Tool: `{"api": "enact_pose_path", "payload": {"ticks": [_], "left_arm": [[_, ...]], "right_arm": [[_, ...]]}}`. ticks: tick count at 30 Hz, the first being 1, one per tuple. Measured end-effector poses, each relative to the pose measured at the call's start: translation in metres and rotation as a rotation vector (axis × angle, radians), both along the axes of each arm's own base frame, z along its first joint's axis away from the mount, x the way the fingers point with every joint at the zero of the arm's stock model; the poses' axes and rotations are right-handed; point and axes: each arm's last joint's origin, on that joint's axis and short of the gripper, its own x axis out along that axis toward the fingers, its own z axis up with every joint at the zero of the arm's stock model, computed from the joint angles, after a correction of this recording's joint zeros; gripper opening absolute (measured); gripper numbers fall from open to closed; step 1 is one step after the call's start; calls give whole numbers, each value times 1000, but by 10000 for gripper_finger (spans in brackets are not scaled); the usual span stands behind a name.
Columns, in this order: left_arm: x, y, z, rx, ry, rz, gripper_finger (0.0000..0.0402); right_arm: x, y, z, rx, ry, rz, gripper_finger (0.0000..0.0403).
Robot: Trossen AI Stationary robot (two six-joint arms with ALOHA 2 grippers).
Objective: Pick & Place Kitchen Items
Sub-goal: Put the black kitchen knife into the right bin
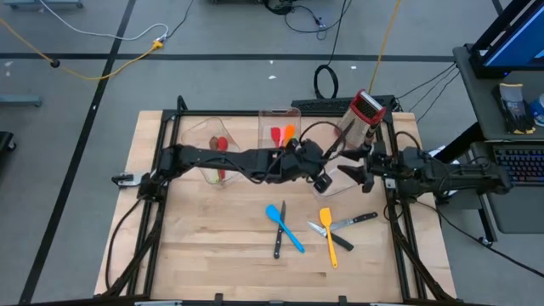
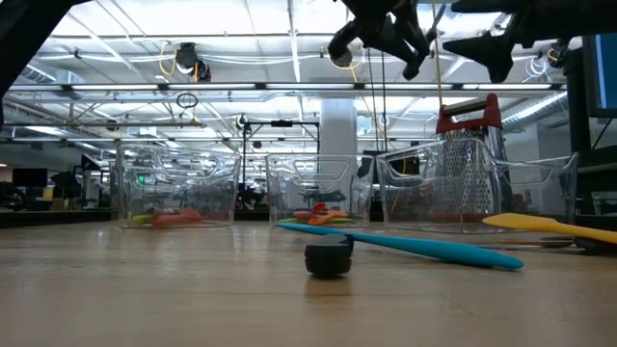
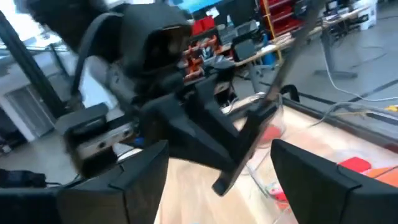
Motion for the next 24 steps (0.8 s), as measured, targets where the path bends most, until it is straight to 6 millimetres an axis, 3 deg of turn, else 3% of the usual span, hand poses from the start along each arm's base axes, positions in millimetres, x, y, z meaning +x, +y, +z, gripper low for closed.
{"api": "enact_pose_path", "payload": {"ticks": [13,24], "left_arm": [[1,-8,4,32,-42,43,46],[0,-17,5,41,-56,53,46]], "right_arm": [[31,-2,-6,-15,11,-54,299],[34,-4,-4,-38,-22,-116,298]]}}
